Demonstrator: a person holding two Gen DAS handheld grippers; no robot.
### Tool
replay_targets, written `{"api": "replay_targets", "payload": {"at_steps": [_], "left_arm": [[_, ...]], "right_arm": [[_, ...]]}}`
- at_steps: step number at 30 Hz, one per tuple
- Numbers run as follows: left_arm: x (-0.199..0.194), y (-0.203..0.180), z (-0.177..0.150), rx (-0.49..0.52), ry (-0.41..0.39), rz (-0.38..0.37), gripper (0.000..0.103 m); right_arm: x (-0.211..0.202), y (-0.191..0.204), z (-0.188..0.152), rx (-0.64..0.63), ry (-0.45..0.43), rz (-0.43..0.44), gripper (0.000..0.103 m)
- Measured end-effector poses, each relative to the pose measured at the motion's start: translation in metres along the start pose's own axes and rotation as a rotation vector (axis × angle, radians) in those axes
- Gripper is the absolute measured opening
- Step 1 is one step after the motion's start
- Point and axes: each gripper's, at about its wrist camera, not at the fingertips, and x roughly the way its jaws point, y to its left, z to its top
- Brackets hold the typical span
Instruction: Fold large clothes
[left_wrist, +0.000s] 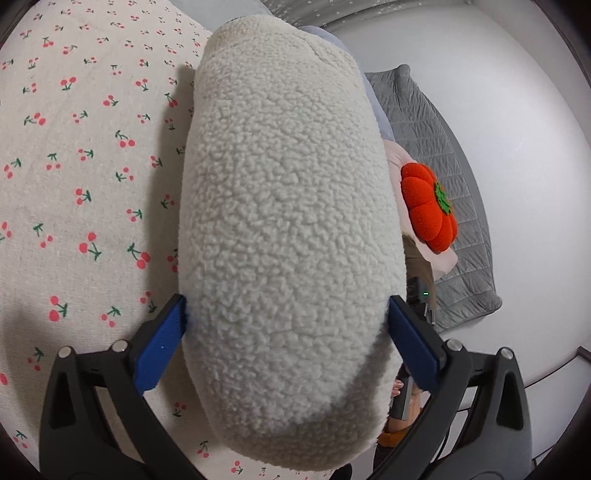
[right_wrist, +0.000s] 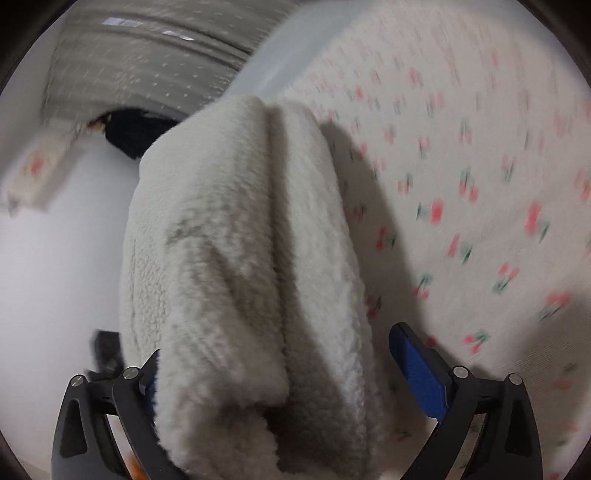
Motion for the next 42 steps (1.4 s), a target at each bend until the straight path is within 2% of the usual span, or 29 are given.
{"api": "replay_targets", "payload": {"at_steps": [2,3,5,7,10,17,23,27,31,33,34,35,38,42], "left_arm": [[-0.003,0.000,-0.004,0.002,-0.025,-0.013,0.096],[-0.006,-0.001,-0.008,0.011,-0.057,-0.003,0.089],[-0.013,-0.006,-0.018,0.035,-0.112,0.012,0.083],[-0.020,-0.013,-0.025,0.042,-0.132,0.025,0.080],[-0.044,-0.028,-0.038,0.070,-0.153,0.047,0.079],[-0.108,-0.047,-0.073,0.053,-0.180,0.122,0.079],[-0.161,-0.042,-0.123,0.026,-0.181,0.181,0.079],[-0.189,-0.039,-0.151,0.040,-0.185,0.219,0.073],[-0.205,-0.037,-0.170,0.086,-0.200,0.257,0.067],[-0.205,-0.035,-0.176,0.107,-0.197,0.230,0.061],[-0.203,-0.034,-0.178,0.112,-0.181,0.186,0.060],[-0.201,-0.033,-0.179,0.113,-0.168,0.172,0.060],[-0.197,-0.036,-0.182,0.158,-0.170,0.199,0.060],[-0.201,-0.042,-0.183,0.156,-0.182,0.198,0.060]], "right_arm": [[0.004,-0.001,-0.001,-0.004,0.008,0.028,0.100],[0.005,0.002,-0.003,-0.015,0.016,0.045,0.094],[0.002,0.007,-0.006,-0.032,0.009,0.055,0.086],[-0.004,0.012,-0.012,-0.044,-0.002,0.062,0.077],[-0.012,0.027,-0.031,-0.060,0.002,0.060,0.074],[0.001,0.070,-0.085,-0.104,0.075,0.088,0.073],[0.014,0.099,-0.146,-0.146,0.157,0.057,0.073],[0.015,0.113,-0.171,-0.173,0.182,0.017,0.073],[0.020,0.125,-0.185,-0.201,0.191,-0.017,0.073],[0.029,0.131,-0.183,-0.215,0.195,-0.040,0.074],[0.034,0.131,-0.183,-0.217,0.203,-0.048,0.074],[0.040,0.130,-0.183,-0.225,0.214,-0.053,0.075],[0.052,0.135,-0.170,-0.255,0.181,-0.089,0.079],[0.042,0.130,-0.170,-0.241,0.173,-0.089,0.081]]}}
